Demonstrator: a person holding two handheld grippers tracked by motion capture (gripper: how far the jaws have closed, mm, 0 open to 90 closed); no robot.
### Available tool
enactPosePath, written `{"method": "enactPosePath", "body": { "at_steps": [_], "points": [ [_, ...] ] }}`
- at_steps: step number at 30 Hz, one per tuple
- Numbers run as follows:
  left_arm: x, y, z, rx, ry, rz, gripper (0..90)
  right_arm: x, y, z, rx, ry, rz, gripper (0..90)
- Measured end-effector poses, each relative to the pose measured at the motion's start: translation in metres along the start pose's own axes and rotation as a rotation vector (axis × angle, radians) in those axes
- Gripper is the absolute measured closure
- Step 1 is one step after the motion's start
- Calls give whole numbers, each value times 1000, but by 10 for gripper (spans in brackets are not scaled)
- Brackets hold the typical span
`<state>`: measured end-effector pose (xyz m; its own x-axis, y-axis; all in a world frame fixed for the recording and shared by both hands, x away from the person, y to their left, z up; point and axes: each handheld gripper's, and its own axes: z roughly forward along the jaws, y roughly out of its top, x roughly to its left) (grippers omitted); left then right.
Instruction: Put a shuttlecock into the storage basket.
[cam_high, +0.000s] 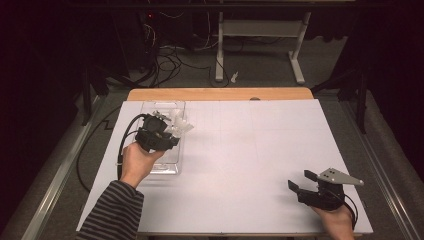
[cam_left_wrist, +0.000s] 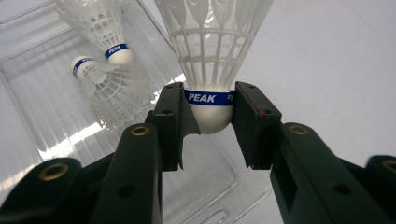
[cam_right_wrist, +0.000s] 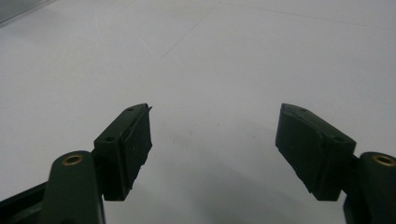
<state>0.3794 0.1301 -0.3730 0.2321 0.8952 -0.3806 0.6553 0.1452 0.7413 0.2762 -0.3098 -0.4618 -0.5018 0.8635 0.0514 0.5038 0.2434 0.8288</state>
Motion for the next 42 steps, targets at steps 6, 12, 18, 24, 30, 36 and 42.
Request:
{"method": "enactPosePath", "body": {
  "at_steps": [6,12,18,24,30,36,42],
  "points": [
    [6,1,-2,-11,12,-11,648,0,0,0,0,0,0,275],
    [11,3,-3,-20,25,-16,648,0,0,0,-1,-1,-1,275],
    [16,5,-5,-30,38,-26,649,0,0,0,1,-2,2,275],
    [23,8,-6,-38,55,-41,649,0,0,0,0,-1,0,275],
    [30,11,-5,-41,77,-53,648,0,0,0,3,-2,2,275],
    [39,14,-3,-41,102,-76,648,0,0,0,2,-1,2,275],
    [47,17,1,-48,133,-94,648,0,0,0,3,0,2,275]
  ]
}}
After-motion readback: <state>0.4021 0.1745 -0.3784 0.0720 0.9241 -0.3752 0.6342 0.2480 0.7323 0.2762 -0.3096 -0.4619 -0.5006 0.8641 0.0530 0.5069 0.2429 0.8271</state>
